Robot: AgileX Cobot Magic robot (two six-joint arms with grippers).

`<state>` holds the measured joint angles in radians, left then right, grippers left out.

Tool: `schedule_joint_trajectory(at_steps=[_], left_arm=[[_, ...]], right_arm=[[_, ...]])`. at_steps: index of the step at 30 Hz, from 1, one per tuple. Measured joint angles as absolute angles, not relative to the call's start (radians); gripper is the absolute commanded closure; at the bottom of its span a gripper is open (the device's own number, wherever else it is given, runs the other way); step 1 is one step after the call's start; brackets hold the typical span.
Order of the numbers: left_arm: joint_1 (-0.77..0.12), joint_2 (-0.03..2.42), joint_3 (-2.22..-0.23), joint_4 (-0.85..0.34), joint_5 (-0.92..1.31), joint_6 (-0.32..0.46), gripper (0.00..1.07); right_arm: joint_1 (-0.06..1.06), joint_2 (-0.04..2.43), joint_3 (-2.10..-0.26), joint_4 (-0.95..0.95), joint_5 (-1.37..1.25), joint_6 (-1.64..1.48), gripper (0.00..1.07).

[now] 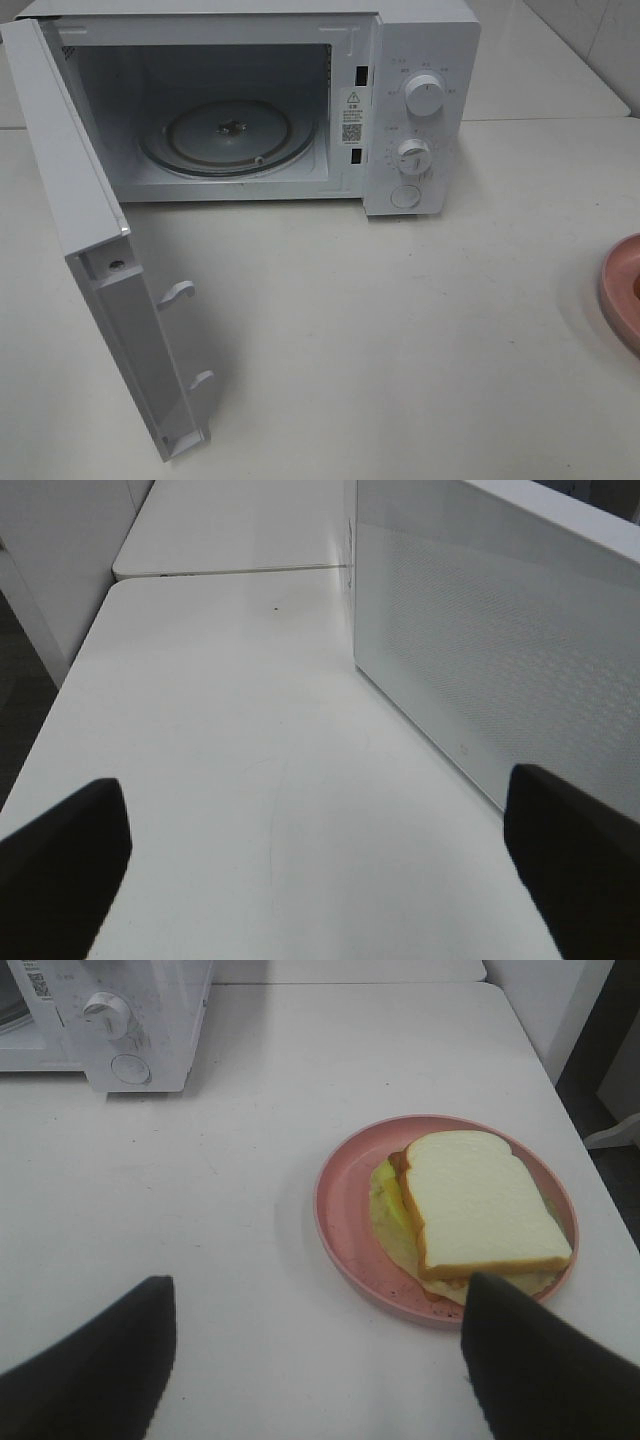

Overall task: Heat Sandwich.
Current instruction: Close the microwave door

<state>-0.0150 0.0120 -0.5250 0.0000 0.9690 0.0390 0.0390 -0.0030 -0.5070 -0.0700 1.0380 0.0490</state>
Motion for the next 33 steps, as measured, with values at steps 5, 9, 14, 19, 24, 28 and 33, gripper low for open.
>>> schedule_joint_trajectory(at_steps=[5, 9, 14, 19, 24, 28, 33], left_arm=[[-0.015, 0.068, -0.526, 0.000, 0.935, 0.039, 0.24], [-0.015, 0.156, -0.526, 0.000, 0.899, 0.039, 0.46], [-0.015, 0.254, -0.525, 0.000, 0.853, 0.039, 0.70], [-0.015, 0.358, -0.495, 0.000, 0.771, 0.039, 1.05], [-0.015, 0.453, -0.441, 0.000, 0.638, 0.039, 1.07], [-0.015, 0.506, -0.378, 0.000, 0.471, 0.039, 1.07], [-0.015, 0.556, -0.287, 0.000, 0.229, 0.039, 1.07]], right_arm=[[0.039, -0.003, -0.507, -0.070, 1.038, 0.049, 0.31], [0.039, -0.003, -0.507, -0.070, 1.038, 0.049, 0.31], [0.039, -0.003, -0.507, -0.070, 1.038, 0.049, 0.31], [0.039, -0.003, -0.507, -0.070, 1.038, 0.049, 0.31], [0.039, -0.003, -0.507, -0.070, 1.038, 0.048, 0.31], [0.039, -0.003, -0.507, -0.070, 1.038, 0.048, 0.31], [0.039, -0.003, -0.507, -0.070, 1.038, 0.048, 0.31]])
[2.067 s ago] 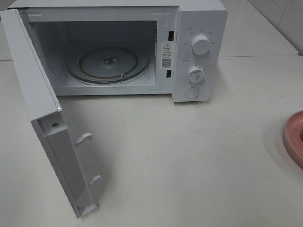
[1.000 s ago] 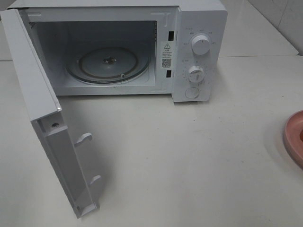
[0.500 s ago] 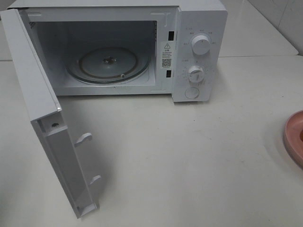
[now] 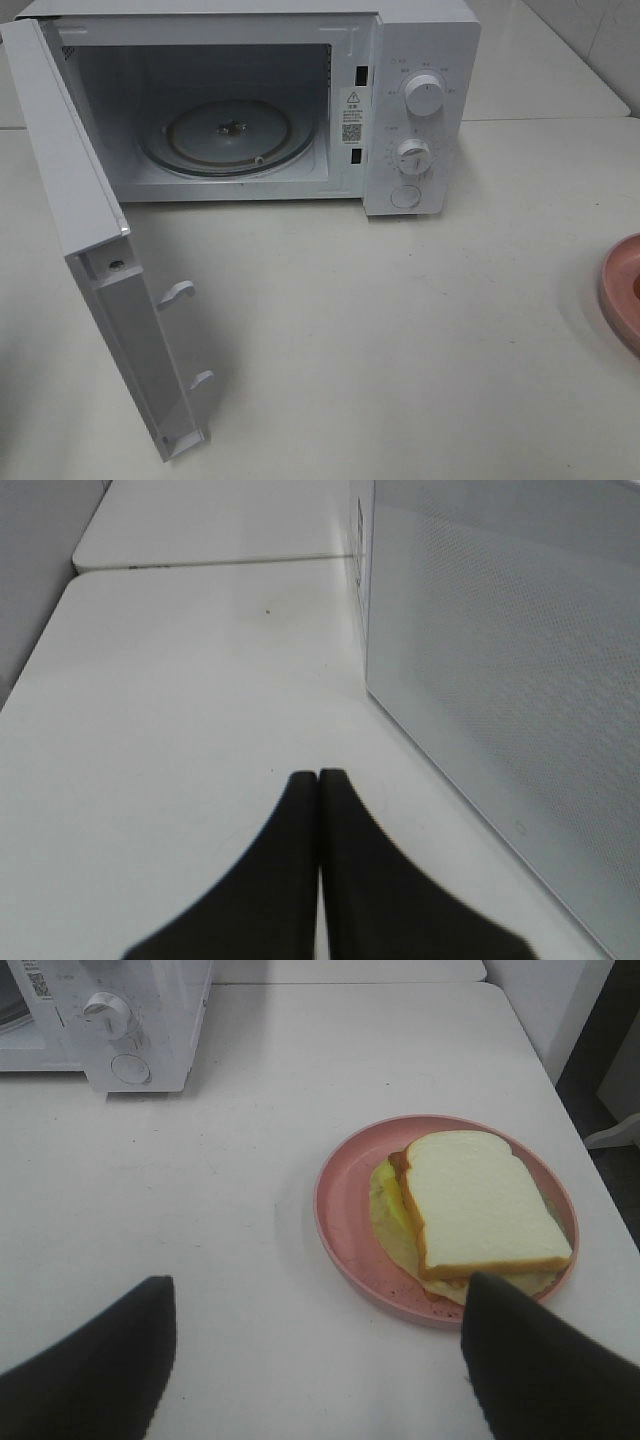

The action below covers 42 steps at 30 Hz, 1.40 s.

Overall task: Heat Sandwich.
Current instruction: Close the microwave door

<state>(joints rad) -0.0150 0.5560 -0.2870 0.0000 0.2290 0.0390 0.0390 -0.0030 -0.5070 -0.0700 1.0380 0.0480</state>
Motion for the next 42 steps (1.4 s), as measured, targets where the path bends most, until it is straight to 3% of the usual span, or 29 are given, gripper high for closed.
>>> schedule_joint_trajectory(at_steps=[20, 36, 42], left_arm=[[-0.015, 0.909, -0.204, 0.024, -0.379, 0.039, 1.07], [-0.015, 1.146, -0.204, 0.260, -0.693, -0.163, 1.07], [-0.037, 1.192, -0.204, 0.275, -0.726, -0.171, 1.07]], right_arm=[[0.039, -0.003, -0.507, -0.070, 1.038, 0.048, 0.31], [0.039, -0.003, -0.507, -0.070, 1.038, 0.047, 0.31], [0.039, -0.003, -0.507, -0.070, 1.038, 0.047, 0.31]])
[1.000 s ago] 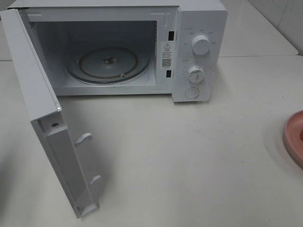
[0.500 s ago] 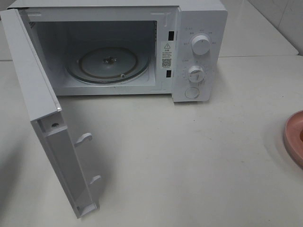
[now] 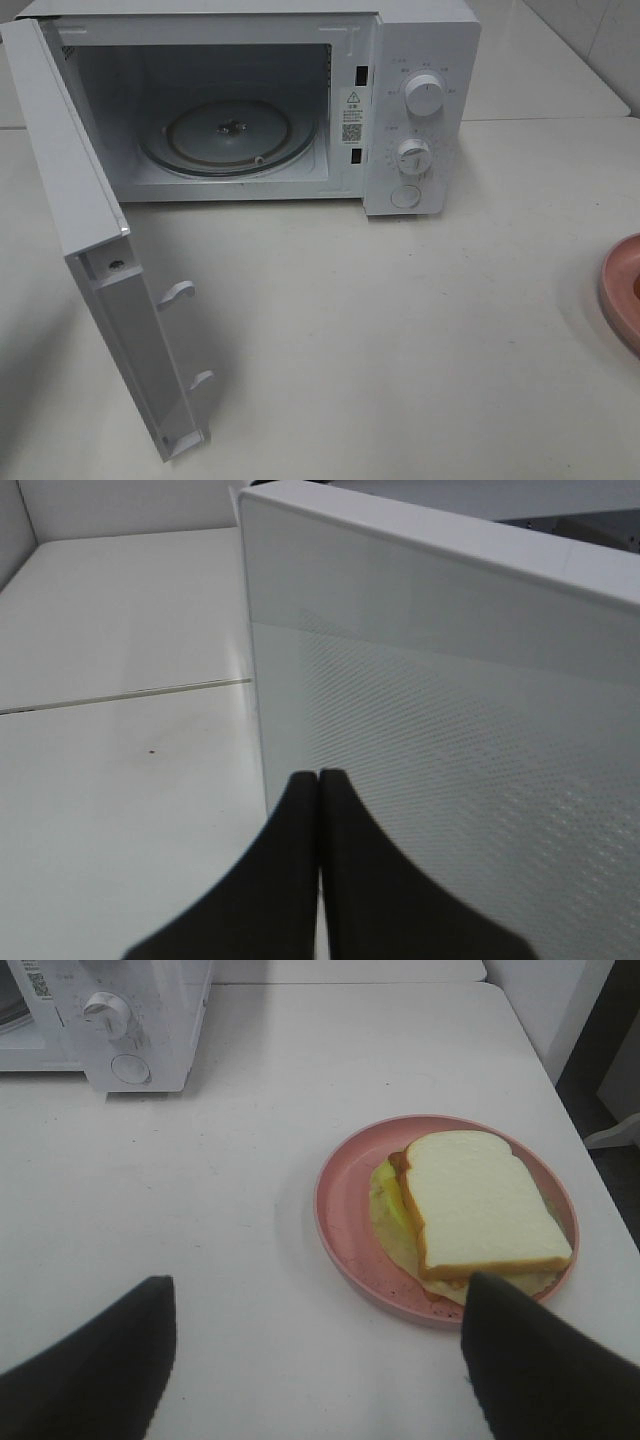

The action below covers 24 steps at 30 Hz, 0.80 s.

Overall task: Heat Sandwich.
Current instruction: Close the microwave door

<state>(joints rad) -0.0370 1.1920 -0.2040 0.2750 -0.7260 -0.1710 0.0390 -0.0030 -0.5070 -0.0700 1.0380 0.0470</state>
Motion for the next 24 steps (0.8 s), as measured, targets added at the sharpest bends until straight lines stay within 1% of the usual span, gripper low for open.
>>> schedule_joint_trajectory(at_steps=[2, 3, 5, 7, 15, 18, 19, 22, 24], left_arm=[[-0.064, 1.209, -0.207, 0.275, -0.736, -0.171, 1.07], [-0.094, 1.226, -0.219, 0.275, -0.739, -0.170, 1.07], [-0.109, 1.237, -0.225, 0.275, -0.739, -0.170, 1.07], [-0.143, 1.272, -0.241, 0.270, -0.745, -0.170, 1.07], [-0.200, 1.344, -0.283, 0.241, -0.763, -0.169, 1.07], [-0.243, 1.384, -0.317, 0.175, -0.765, -0.146, 1.07], [-0.243, 1.384, -0.317, 0.175, -0.765, -0.146, 1.07], [-0.311, 1.428, -0.356, 0.103, -0.764, -0.091, 1.07], [-0.326, 1.439, -0.365, 0.085, -0.764, -0.079, 1.07]], right_arm=[[0.039, -0.003, -0.507, -0.070, 1.038, 0.047, 0.31], [0.039, -0.003, -0.507, -0.070, 1.038, 0.047, 0.31], [0.039, -0.003, -0.507, -0.070, 1.038, 0.047, 0.31], [0.039, -0.003, -0.507, -0.070, 1.038, 0.047, 0.31], [0.039, -0.003, -0.507, -0.070, 1.038, 0.047, 0.31], [0.039, -0.003, -0.507, -0.070, 1.038, 0.047, 0.31], [0.039, -0.003, -0.507, -0.070, 1.038, 0.047, 0.31], [0.039, -0.003, -0.507, -0.070, 1.038, 0.047, 0.31], [0.039, -0.003, -0.507, -0.070, 1.038, 0.047, 0.31]])
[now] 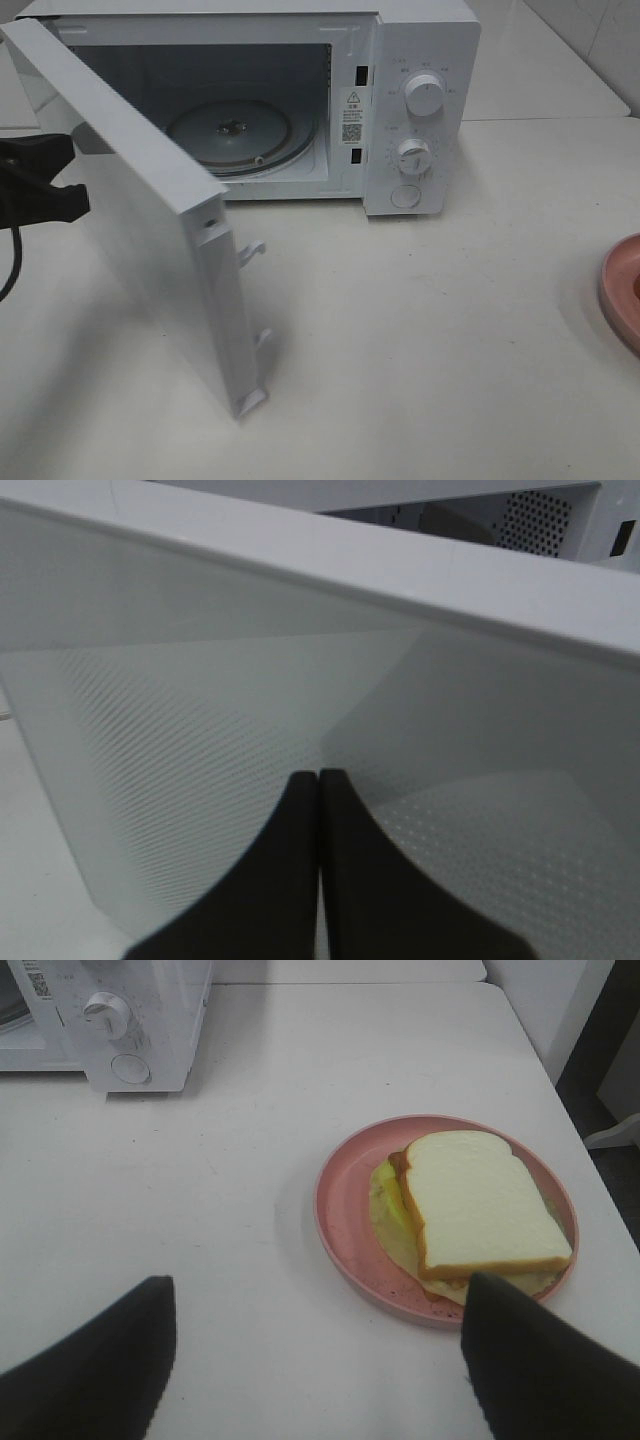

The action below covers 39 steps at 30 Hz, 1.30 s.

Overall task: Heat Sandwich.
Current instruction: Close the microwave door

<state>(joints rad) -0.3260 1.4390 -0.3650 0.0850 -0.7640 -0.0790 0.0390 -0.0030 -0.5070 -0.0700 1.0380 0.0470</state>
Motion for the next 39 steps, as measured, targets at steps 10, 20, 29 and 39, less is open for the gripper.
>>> schedule_joint_trajectory(at_steps=[10, 20, 29, 39], left_arm=[[-0.504, 1.563, -0.476, -0.154, -0.768, 0.054, 1.07], [-0.646, 1.683, -0.637, -0.374, -0.768, 0.170, 1.07], [-0.708, 1.760, -0.758, -0.512, -0.768, 0.264, 1.07], [-0.719, 1.843, -0.901, -0.575, -0.750, 0.280, 1.07]], right_arm=[[0.039, -0.003, -0.507, -0.070, 1.038, 0.046, 0.31], [0.039, -0.003, -0.507, -0.070, 1.038, 0.046, 0.31], [0.039, -0.003, -0.507, -0.070, 1.038, 0.045, 0.31], [0.039, -0.003, -0.507, -0.070, 1.038, 0.045, 0.31]])
